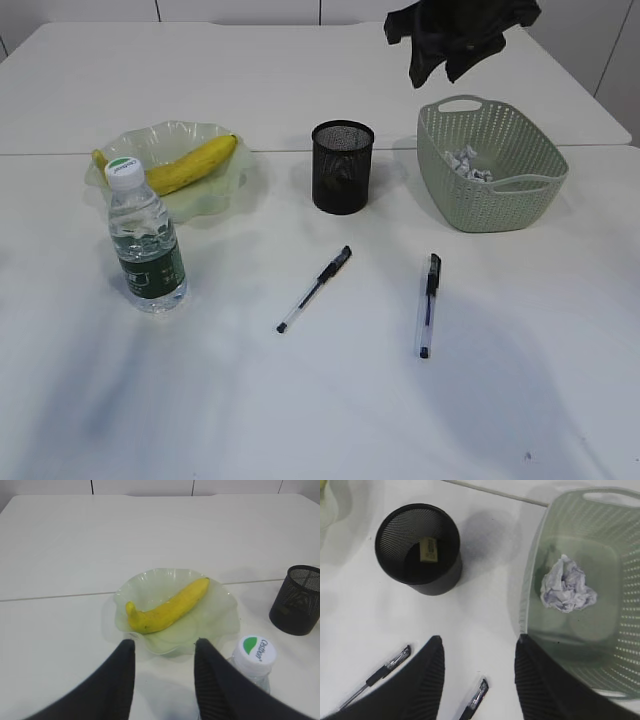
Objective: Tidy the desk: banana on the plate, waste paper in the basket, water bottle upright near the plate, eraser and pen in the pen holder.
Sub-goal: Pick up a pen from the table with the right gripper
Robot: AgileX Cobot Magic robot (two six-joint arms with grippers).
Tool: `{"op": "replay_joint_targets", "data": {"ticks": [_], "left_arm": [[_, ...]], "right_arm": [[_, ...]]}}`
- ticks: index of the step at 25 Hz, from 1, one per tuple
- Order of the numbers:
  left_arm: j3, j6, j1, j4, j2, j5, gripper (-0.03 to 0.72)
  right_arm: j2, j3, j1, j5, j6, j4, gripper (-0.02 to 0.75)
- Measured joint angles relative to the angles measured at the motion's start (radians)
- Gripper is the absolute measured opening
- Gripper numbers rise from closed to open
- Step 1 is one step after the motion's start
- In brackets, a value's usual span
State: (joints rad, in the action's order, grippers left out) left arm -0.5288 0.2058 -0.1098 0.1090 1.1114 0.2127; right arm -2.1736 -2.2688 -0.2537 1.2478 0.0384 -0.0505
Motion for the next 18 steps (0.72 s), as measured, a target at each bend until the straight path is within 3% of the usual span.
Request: {"op": "replay_joint_targets", "data": {"ticks": [7, 18], "left_arm": [[0.000, 0.000, 0.000, 0.000, 0.000, 0.000, 0.276], [0.000, 0.000, 0.000, 0.000, 0.000, -0.006, 0.276]], "right_arm": [[0.000, 0.000, 0.002, 0.001, 0.194, -0.070, 0.346], [0.001, 0.000, 0.002, 0.003, 0.223, -0.042, 0.346]]}}
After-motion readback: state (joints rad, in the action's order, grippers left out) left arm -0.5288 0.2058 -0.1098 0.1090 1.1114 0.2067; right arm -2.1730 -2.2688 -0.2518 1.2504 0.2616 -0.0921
